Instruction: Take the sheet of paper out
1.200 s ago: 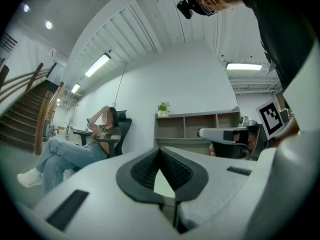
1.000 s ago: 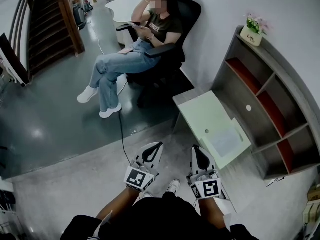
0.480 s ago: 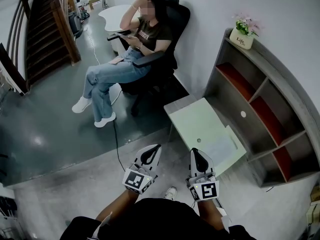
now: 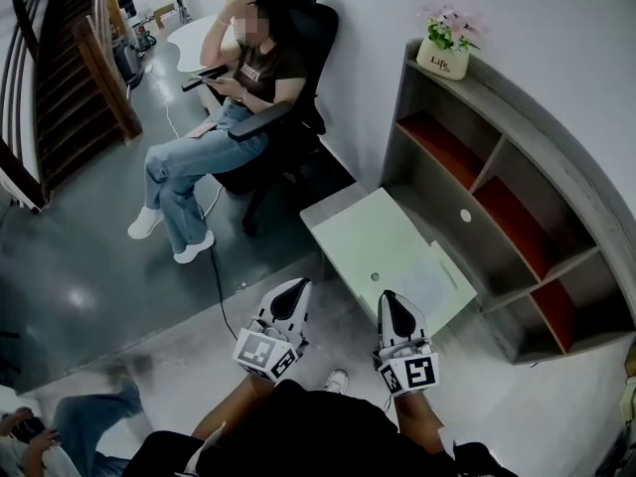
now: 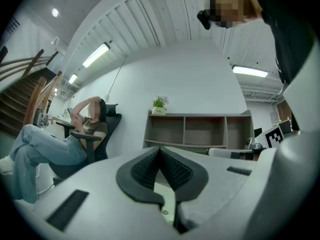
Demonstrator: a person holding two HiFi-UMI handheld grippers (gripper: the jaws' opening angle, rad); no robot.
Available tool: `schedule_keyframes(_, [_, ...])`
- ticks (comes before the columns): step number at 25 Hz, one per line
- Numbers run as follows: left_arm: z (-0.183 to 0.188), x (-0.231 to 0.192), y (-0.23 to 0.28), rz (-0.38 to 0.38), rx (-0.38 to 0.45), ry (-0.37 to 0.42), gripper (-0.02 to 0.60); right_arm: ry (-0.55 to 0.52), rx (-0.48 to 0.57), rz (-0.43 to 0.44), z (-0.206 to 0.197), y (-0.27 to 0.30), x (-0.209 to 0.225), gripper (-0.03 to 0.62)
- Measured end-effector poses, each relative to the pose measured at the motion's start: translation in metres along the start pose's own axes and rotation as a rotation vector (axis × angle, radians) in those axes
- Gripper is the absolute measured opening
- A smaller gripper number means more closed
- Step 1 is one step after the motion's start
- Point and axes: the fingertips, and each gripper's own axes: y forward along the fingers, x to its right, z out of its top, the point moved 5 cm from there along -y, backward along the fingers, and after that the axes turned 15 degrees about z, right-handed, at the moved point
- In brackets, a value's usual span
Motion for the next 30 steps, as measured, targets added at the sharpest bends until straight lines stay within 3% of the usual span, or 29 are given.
schedule_keyframes(12, [-0.023, 0.034, 0.049, -0.095, -0.054, -0.003, 0.005, -0.024, 0.011, -0.074, 0.006, -0.018, 0.043, 0.023])
schedule_keyframes(18, [-0.028, 0.046, 0.088, -0.180, -0.058, -0.008, 0.005, -0.039, 0.009, -0.116, 0.008, -0.005, 0.065, 0.023])
schedule_keyframes(30, [-0.035, 0.030, 0.171, -0.294, -0.092, -0.005, 0.005, -0.052, -0.016, -0.214, -0.001, 0.043, 0.110, 0.023])
